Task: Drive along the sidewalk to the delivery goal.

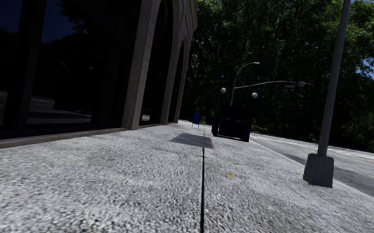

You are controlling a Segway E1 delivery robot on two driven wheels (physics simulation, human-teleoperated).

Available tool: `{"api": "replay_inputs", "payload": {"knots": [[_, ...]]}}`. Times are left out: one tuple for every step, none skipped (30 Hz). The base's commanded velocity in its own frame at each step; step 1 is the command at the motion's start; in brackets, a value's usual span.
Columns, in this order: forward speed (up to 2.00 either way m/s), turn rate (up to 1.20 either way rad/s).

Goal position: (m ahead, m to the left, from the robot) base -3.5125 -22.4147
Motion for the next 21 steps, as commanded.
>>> {"api": "replay_inputs", "payload": {"knots": [[2.00, 0.00], [2.00, 0.00], [2.00, 0.00], [2.00, 0.00], [2.00, 0.00], [2.00, 0.00], [2.00, 0.00], [2.00, 0.00], [2.00, 0.00], [2.00, 0.00], [2.00, 0.00], [2.00, 0.00], [2.00, 0.00], [2.00, 0.00], [2.00, 0.00], [2.00, 0.00], [2.00, 0.00], [2.00, 0.00], [2.00, 0.00], [2.00, 0.00], [2.00, 0.00]]}}
